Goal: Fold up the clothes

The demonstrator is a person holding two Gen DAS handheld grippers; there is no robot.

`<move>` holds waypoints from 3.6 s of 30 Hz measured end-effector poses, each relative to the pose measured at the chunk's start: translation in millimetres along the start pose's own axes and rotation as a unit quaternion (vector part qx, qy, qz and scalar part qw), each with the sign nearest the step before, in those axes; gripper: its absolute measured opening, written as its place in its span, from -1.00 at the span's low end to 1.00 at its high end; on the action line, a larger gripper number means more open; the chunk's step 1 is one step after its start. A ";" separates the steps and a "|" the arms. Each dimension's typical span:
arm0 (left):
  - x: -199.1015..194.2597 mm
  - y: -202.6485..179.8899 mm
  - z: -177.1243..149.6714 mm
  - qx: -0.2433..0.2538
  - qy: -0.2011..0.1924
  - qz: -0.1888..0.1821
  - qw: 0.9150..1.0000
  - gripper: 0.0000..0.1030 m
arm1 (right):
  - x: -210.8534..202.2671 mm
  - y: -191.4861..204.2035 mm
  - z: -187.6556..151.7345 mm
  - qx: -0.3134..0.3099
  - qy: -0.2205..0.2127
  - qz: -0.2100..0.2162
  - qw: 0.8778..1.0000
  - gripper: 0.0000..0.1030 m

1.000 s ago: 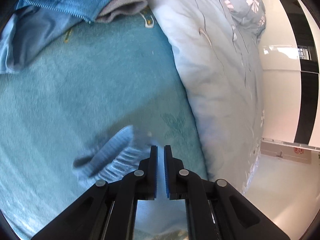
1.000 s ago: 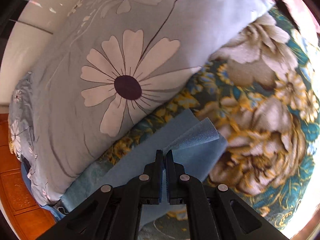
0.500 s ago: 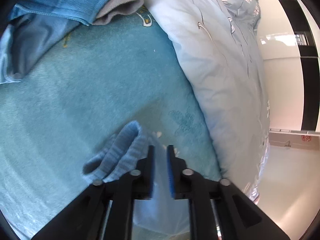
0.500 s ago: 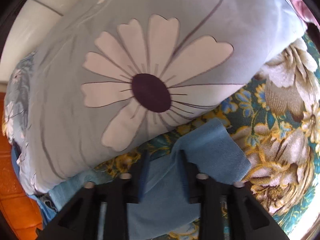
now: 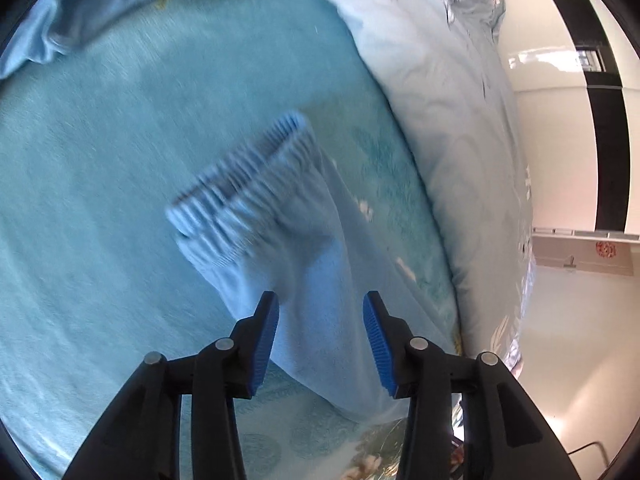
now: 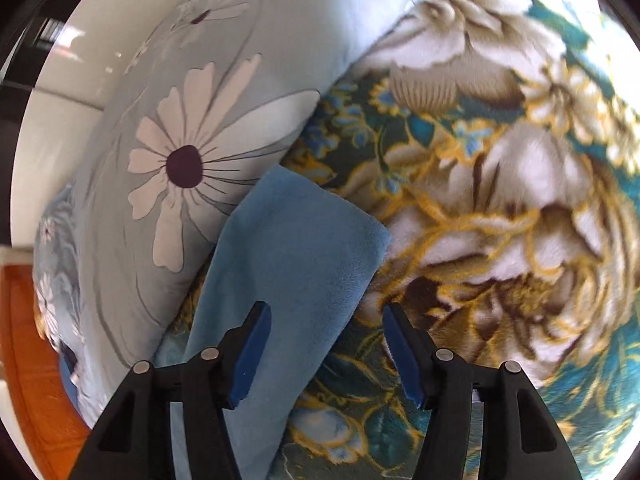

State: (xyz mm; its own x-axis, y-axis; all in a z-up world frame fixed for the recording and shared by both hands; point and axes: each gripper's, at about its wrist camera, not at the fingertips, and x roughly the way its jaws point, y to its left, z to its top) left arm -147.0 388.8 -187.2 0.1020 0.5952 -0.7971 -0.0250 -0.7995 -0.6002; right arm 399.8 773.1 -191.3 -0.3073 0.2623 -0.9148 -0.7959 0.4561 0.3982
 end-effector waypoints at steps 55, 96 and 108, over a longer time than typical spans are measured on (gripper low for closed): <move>-100.0 -13.7 13.2 -0.058 -0.071 -0.060 0.994 -0.86 | -84.5 24.8 2.5 -0.049 -0.032 0.054 0.997 -0.88; -95.9 133.6 -16.0 -0.074 -0.059 0.016 0.995 -0.77 | 19.8 70.7 -21.9 -0.173 0.050 0.007 0.984 -0.87; -87.9 128.8 -8.8 -0.099 -0.057 0.035 0.993 -0.77 | 8.6 76.1 -14.7 -0.227 0.062 0.025 0.972 -0.70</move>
State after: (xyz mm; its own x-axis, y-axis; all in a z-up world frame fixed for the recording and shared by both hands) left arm -150.4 232.8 -193.8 -0.0076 0.5344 -0.8452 0.1685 -0.8324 -0.5279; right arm 328.9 797.6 -169.9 -0.3906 0.1567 -0.9071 -0.9173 0.0163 0.3978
